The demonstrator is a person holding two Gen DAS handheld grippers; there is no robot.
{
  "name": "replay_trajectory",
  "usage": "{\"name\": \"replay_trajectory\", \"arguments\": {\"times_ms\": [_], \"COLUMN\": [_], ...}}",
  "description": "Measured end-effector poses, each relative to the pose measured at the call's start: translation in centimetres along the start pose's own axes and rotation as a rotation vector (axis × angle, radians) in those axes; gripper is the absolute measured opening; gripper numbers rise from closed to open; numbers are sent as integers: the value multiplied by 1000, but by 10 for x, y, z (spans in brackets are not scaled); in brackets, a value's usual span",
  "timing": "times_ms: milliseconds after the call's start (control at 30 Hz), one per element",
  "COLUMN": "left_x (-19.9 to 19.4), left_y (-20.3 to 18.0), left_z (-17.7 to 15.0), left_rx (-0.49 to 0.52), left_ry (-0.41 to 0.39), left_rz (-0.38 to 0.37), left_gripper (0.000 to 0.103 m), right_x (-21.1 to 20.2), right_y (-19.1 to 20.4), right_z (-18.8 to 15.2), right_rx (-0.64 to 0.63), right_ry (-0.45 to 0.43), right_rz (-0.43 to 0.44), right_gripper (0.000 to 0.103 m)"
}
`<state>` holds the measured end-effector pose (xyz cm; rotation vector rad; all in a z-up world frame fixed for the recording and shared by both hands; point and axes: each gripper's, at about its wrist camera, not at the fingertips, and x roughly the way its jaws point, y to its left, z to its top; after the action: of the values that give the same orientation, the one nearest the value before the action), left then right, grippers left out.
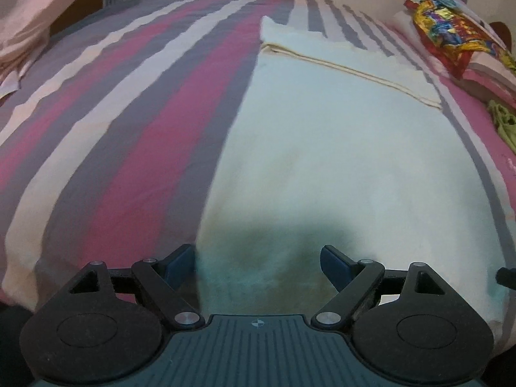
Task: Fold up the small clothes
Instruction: 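Move both tools to the sweater hem edge, then grasp the sweater hem with the left tool while the right tool grasps it too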
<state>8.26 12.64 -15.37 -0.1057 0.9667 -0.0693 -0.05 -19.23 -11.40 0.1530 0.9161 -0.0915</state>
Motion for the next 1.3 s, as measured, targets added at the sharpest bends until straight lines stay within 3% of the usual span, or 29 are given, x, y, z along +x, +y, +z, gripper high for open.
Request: {"name": "replay_trajectory", "arguments": {"times_ms": [167,600,633,667,1000,1300], "left_x": [-2,4,4,4,9,15], "left_y": [12,24,24,23,28,9], "left_z": [-5,-13,-15,-15,-9,-4], "left_rx": [-26,-96,-93,-90,-133,-61], "left_ry": [1,2,1,13,24,34], "left_rz": [5,-72,-80,-90,-137,-154], "left_gripper": [85,83,58,43,43,43], "right_x": [-2,-3,-4,-4,-5,-3], "right_y": [-2,-7,-7,-8,-9,-24], "right_z": [-3,-11,-11,-12,-11,-15], "right_rx": [13,34,36,38,32,73], "right_ry": [3,16,16,16,27,59], "right_rz": [2,-16,-17,-18,-23,-51], "right_gripper": [49,51,51,51,51,51]}}
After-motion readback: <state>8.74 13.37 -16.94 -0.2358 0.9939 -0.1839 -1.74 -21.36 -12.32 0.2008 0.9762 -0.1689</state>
